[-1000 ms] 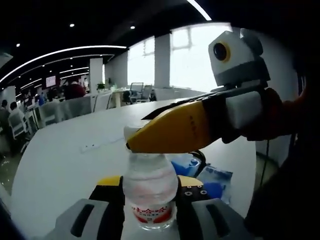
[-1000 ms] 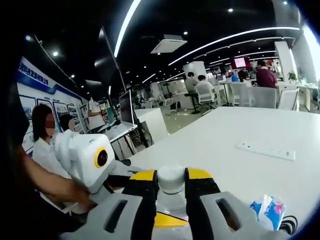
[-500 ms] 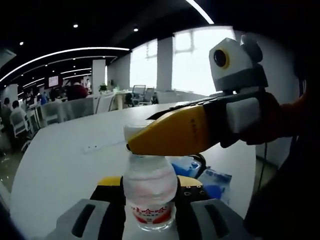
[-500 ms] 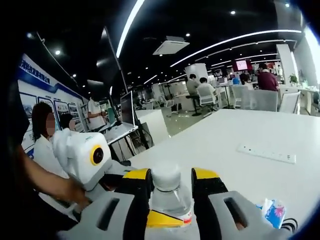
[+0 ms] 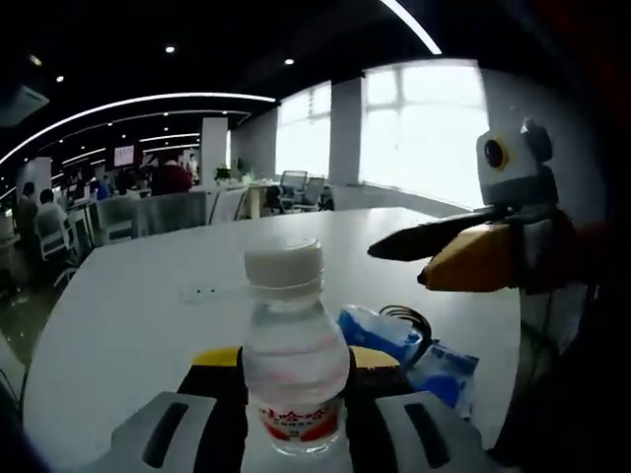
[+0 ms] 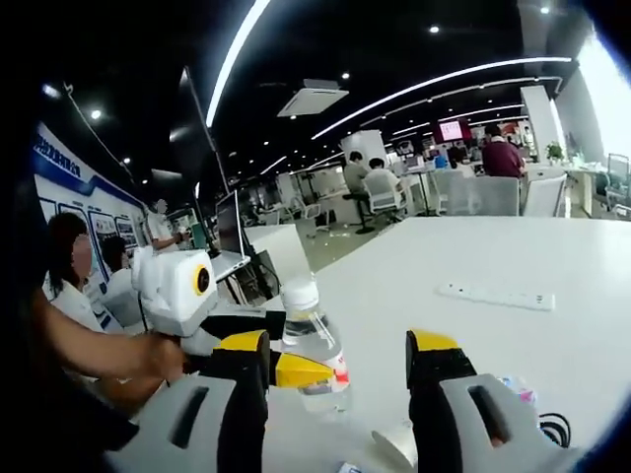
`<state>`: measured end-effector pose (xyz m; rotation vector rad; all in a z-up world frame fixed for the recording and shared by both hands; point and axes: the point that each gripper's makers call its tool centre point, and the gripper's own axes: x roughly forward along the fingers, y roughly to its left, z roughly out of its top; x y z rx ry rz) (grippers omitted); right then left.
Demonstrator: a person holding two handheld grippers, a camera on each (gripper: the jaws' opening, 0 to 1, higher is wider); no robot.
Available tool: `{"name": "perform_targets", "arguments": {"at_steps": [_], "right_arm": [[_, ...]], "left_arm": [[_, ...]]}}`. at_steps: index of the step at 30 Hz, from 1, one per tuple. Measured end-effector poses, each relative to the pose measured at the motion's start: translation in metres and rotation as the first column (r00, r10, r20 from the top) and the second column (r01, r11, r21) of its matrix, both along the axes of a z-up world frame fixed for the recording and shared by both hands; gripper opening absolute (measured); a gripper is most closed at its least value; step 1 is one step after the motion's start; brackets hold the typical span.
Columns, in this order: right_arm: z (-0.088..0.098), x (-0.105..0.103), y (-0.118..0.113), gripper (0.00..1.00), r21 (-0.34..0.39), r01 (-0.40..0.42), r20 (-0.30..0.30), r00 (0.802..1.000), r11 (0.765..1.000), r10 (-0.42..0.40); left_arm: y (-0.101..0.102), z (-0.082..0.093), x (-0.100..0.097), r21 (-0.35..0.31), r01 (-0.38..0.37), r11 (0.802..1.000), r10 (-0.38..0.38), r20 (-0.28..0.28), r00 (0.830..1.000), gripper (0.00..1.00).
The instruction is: Arrange the tabletop items into an orderly group along one side of the table until the central work area is clear of visible clutter.
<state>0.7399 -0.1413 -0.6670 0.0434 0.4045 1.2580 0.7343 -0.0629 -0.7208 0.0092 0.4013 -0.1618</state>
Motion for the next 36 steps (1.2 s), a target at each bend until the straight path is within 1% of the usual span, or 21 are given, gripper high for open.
{"name": "perform_targets", "arguments": {"at_steps": [1, 7, 8, 13, 14, 17, 20, 23, 25, 27, 29, 32, 35, 36], "right_arm": [[-0.001, 0.002, -0.005, 0.56, -0.002, 0.018, 0.000, 1.000, 1.000, -0.018], [-0.004, 0.016, -0.031, 0.73, -0.022, 0.100, 0.009, 0.995, 0.995, -0.100], [-0.005, 0.018, -0.036, 0.75, -0.024, 0.113, 0.011, 0.994, 0.993, -0.112], [-0.008, 0.026, -0.054, 0.84, -0.046, 0.158, 0.022, 0.987, 0.986, -0.157], [-0.010, 0.028, -0.061, 0.86, -0.053, 0.176, 0.022, 0.984, 0.983, -0.175], [-0.014, 0.031, -0.073, 0.90, -0.070, 0.200, 0.024, 0.980, 0.977, -0.199], [-0.020, 0.036, -0.084, 0.96, -0.096, 0.228, 0.033, 0.974, 0.969, -0.225], [-0.025, 0.038, -0.094, 0.98, -0.118, 0.245, 0.035, 0.969, 0.962, -0.243], [-0.028, 0.039, -0.099, 1.00, -0.128, 0.253, 0.036, 0.968, 0.959, -0.250], [-0.032, 0.039, -0.104, 1.00, -0.138, 0.257, 0.032, 0.966, 0.957, -0.255], [-0.034, 0.040, -0.108, 1.00, -0.142, 0.264, 0.027, 0.965, 0.954, -0.263], [-0.038, 0.042, -0.115, 1.00, -0.154, 0.271, 0.027, 0.963, 0.950, -0.270], [-0.042, 0.044, -0.122, 0.99, -0.165, 0.277, 0.034, 0.961, 0.946, -0.276], [-0.043, 0.045, -0.125, 0.99, -0.170, 0.280, 0.036, 0.960, 0.945, -0.278]], "left_arm": [[0.006, 0.000, 0.003, 0.000, -0.008, 1.000, 0.008, 0.003, 1.000, 0.34], [0.017, 0.002, 0.018, 0.003, -0.044, 0.999, 0.044, 0.010, 0.999, 0.34], [0.019, 0.001, 0.022, 0.012, -0.051, 0.999, 0.051, 0.010, 0.999, 0.34], [0.034, 0.001, 0.036, 0.031, -0.088, 0.996, 0.088, 0.018, 0.996, 0.35], [0.038, 0.001, 0.040, 0.036, -0.103, 0.994, 0.102, 0.019, 0.995, 0.35], [0.045, -0.001, 0.048, 0.044, -0.149, 0.988, 0.148, 0.023, 0.989, 0.35], [0.055, -0.005, 0.055, 0.053, -0.202, 0.978, 0.200, 0.027, 0.979, 0.35], [0.064, -0.010, 0.062, 0.051, -0.241, 0.969, 0.240, 0.026, 0.970, 0.35], [0.065, -0.012, 0.065, 0.057, -0.256, 0.965, 0.255, 0.026, 0.967, 0.35], [0.069, -0.016, 0.069, 0.056, -0.274, 0.960, 0.273, 0.024, 0.962, 0.35], [0.068, -0.015, 0.071, 0.044, -0.287, 0.957, 0.287, 0.019, 0.958, 0.35], [0.074, -0.020, 0.077, 0.053, -0.309, 0.949, 0.309, 0.017, 0.951, 0.35], [0.082, -0.024, 0.081, 0.055, -0.350, 0.935, 0.350, 0.023, 0.937, 0.35], [0.085, -0.025, 0.083, 0.052, -0.372, 0.927, 0.371, 0.026, 0.928, 0.35]]}}
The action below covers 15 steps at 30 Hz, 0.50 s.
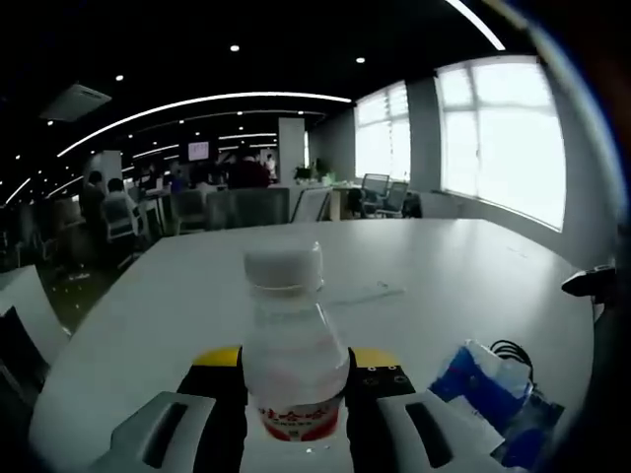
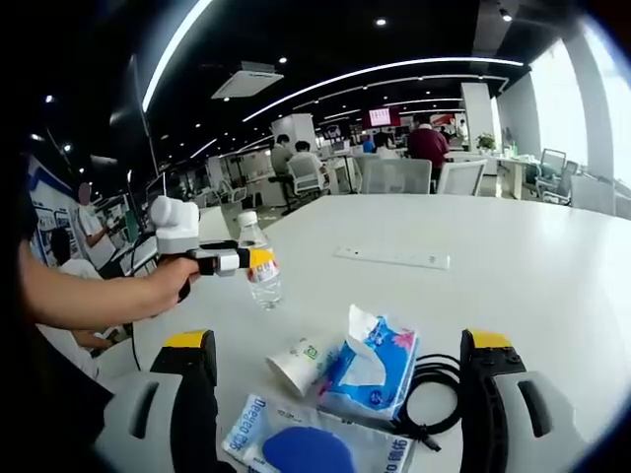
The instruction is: Arrange the tabletop items into an orderly group along one side of the table until the central work area is clear of visible clutter.
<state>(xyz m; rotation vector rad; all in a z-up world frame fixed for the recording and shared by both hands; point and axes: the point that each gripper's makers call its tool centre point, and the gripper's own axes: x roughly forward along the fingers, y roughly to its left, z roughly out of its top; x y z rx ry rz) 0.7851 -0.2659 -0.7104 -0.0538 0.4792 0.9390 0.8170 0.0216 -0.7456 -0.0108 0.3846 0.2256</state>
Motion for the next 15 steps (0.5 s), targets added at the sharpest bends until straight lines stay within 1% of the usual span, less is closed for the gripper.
{"name": "perform_targets", "arguments": {"at_steps": [2, 5, 8, 9, 11, 13, 15], "right_arm": [[-0.003, 0.001, -0.003, 0.99, -0.007, 0.003, -0.002, 1.000, 1.000, -0.003], [-0.010, 0.000, -0.009, 0.99, -0.018, 0.007, -0.015, 1.000, 1.000, -0.007], [-0.017, 0.000, -0.014, 0.99, -0.023, 0.011, -0.029, 1.000, 1.000, -0.012], [-0.020, 0.000, -0.017, 0.99, -0.029, 0.013, -0.036, 0.999, 0.999, -0.014], [-0.021, 0.001, -0.020, 0.99, -0.028, 0.019, -0.041, 0.999, 0.999, -0.020], [-0.023, 0.001, -0.023, 0.99, -0.028, 0.022, -0.048, 0.999, 0.999, -0.024], [-0.025, 0.002, -0.025, 0.99, -0.033, 0.024, -0.049, 0.998, 0.999, -0.026]], "left_arm": [[0.003, -0.001, 0.002, -0.005, -0.029, 1.000, 0.029, 0.004, 1.000, 0.35], [0.007, -0.004, 0.008, 0.038, -0.041, 0.998, 0.041, 0.002, 0.999, 0.35], [0.008, -0.005, 0.010, 0.055, -0.045, 0.997, 0.046, -0.004, 0.999, 0.35], [0.010, -0.006, 0.011, 0.084, -0.050, 0.995, 0.050, -0.004, 0.999, 0.35], [0.013, -0.007, 0.010, 0.106, -0.053, 0.993, 0.055, -0.010, 0.998, 0.35], [0.017, -0.011, 0.012, 0.082, -0.069, 0.994, 0.070, -0.008, 0.998, 0.35], [0.018, -0.016, 0.014, 0.086, -0.070, 0.994, 0.071, -0.010, 0.997, 0.36]]}}
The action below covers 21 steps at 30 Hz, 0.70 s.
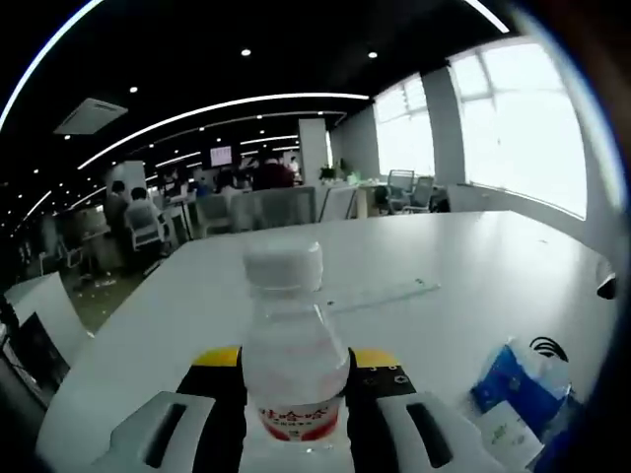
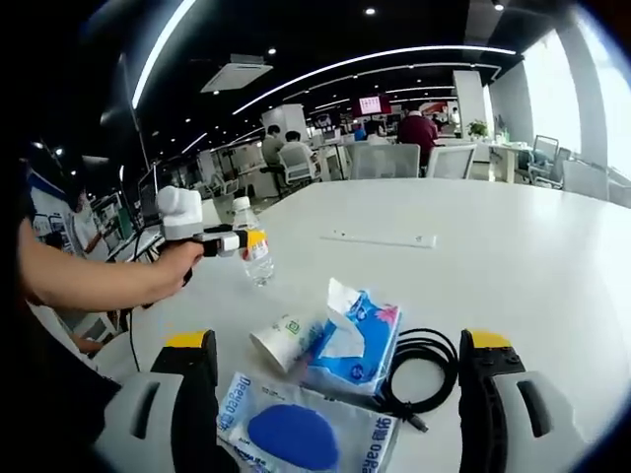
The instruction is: Arrange the tabletop items into an orderly group along one side of the table until the central work area is clear of visible clutter.
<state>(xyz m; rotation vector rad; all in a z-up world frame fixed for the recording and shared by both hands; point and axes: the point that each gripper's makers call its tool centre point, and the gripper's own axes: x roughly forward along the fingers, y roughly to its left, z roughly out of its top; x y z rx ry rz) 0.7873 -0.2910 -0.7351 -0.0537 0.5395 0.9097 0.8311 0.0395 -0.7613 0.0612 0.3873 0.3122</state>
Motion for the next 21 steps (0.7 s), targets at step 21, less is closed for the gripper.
{"name": "perform_targets", "arguments": {"at_steps": [21], "right_arm": [[-0.020, -0.007, -0.014, 0.98, -0.043, -0.007, -0.028, 1.000, 0.999, 0.006]], "left_arm": [[0.009, -0.010, 0.003, 0.037, -0.001, 0.999, 0.000, 0.025, 1.000, 0.39]]}}
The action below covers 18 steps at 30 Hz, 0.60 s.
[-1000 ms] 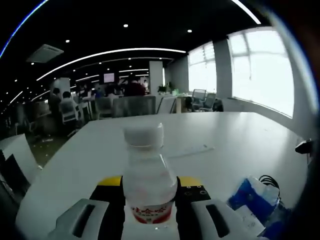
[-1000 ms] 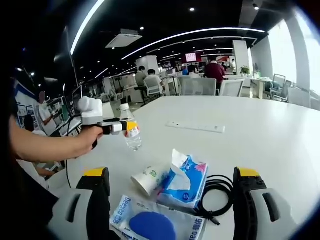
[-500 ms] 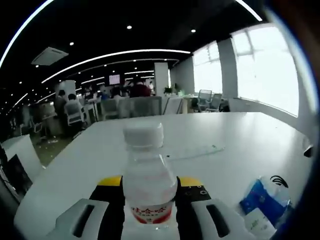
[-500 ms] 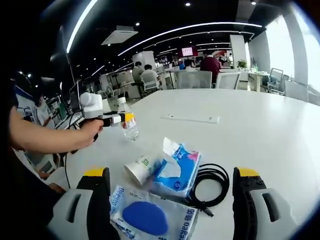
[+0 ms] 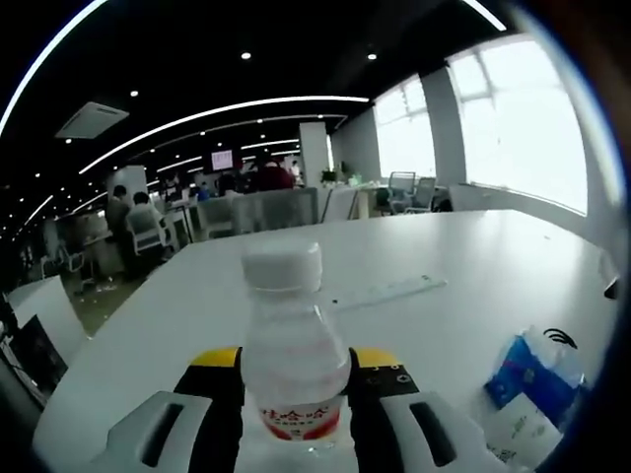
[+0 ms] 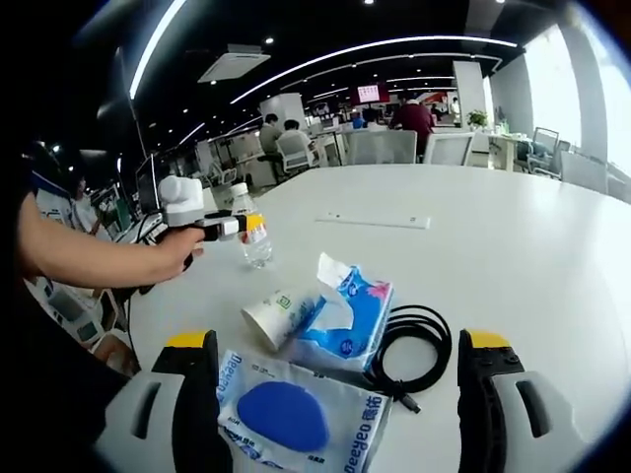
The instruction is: Arrange the tabletop items into an orderly group along one side of the table until the central work area is clear of visible clutter.
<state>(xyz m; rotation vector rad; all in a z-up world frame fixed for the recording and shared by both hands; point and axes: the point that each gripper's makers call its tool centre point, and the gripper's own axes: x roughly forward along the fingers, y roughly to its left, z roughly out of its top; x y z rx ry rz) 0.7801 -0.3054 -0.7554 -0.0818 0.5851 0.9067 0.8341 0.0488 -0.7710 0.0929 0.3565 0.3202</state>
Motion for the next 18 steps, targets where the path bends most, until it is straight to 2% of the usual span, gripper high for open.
{"name": "perform_targets", "arguments": {"at_steps": [2, 6, 13, 18], "right_arm": [[-0.001, 0.000, -0.001, 0.98, -0.003, 0.003, 0.002, 1.000, 1.000, -0.003], [-0.001, 0.001, -0.001, 0.98, 0.001, 0.010, 0.002, 1.000, 1.000, -0.010], [0.000, 0.003, -0.002, 0.98, 0.004, 0.022, 0.008, 1.000, 1.000, -0.022], [0.000, 0.001, 0.000, 0.98, 0.007, 0.025, 0.009, 1.000, 1.000, -0.025]], "left_arm": [[0.003, -0.003, 0.001, -0.007, -0.001, 1.000, 0.001, -0.006, 1.000, 0.40], [0.002, 0.001, -0.002, 0.031, 0.019, 0.999, -0.018, -0.009, 1.000, 0.40], [0.004, -0.005, -0.001, 0.076, 0.010, 0.997, -0.007, -0.041, 0.999, 0.42], [-0.002, -0.012, -0.006, 0.032, 0.007, 0.999, -0.005, -0.052, 0.999, 0.50]]}}
